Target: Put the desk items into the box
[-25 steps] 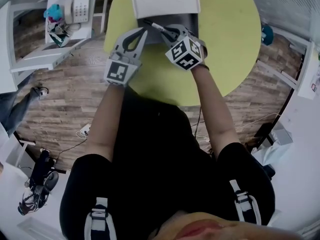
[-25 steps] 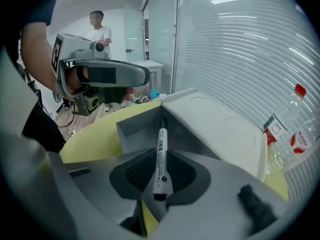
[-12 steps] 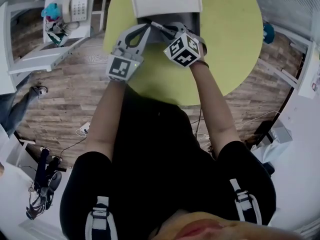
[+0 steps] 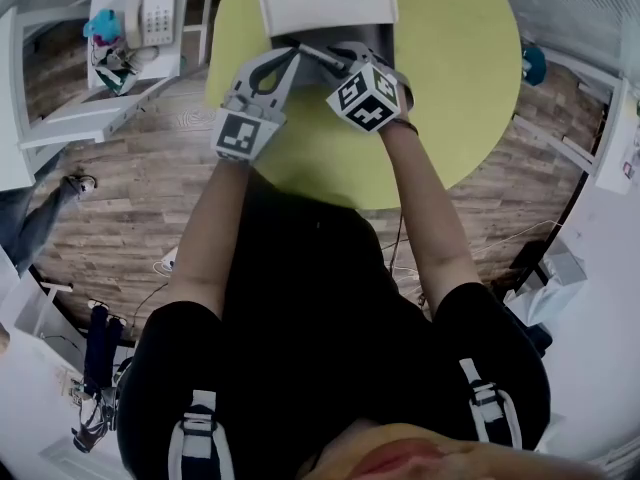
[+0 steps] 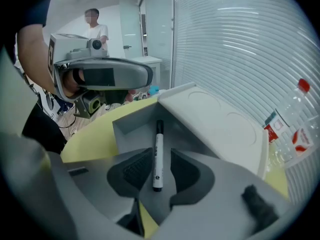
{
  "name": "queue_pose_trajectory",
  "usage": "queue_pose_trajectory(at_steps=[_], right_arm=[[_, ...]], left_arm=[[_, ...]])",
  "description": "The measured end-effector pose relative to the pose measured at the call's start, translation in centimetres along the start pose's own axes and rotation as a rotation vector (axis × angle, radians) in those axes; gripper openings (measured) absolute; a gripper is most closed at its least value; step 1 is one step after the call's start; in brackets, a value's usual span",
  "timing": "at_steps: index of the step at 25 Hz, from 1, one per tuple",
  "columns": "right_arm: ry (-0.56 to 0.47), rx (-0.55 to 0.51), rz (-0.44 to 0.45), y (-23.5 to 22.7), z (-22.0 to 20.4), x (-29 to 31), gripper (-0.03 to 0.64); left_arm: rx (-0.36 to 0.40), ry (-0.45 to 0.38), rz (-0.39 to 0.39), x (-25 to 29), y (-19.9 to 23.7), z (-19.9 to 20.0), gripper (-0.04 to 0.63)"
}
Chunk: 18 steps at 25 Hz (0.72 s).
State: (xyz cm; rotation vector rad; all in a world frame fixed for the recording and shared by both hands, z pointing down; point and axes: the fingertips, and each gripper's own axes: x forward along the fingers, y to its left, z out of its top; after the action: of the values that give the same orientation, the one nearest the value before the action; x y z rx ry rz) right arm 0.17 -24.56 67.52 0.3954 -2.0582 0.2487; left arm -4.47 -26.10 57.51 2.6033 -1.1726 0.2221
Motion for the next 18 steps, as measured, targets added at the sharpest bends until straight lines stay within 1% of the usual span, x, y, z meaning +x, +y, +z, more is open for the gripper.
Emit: queue_pose_trajectory(at_steps=[3, 6, 9, 12, 15, 18], right_arm=[[-0.061, 0.045, -0.018, -0.2, 0.8, -2.5, 0.117], [-0.170, 0.130, -0.023, -0.1, 2.0, -5.8, 0.112], [-0.270, 0.191, -0.051, 0.2, 3.3, -9.6, 0.095], [-0.364, 0.212, -0.093, 0.7, 4.6, -13.6, 0.067], [-0.473, 0.230, -0.124, 1.5, 6.4, -17.9, 0.057], [-0.597, 0.247, -0.150, 2.4, 8.1, -22.5, 0.044]], left_arm=[[0.005, -0.003, -0.010, -0.3, -0.8, 1.4, 0.012], [0.025, -0.007, -0.023, -0.8, -1.8, 3.1, 0.012], [0.035, -0.010, -0.031, -1.8, -2.9, 5.1, 0.012], [0.034, -0.025, -0.040, -2.9, -3.9, 7.6, 0.012], [0.039, -0.041, -0.058, -3.9, -5.4, 10.2, 0.012], [0.065, -0.060, -0.086, -5.0, -7.5, 12.9, 0.012]])
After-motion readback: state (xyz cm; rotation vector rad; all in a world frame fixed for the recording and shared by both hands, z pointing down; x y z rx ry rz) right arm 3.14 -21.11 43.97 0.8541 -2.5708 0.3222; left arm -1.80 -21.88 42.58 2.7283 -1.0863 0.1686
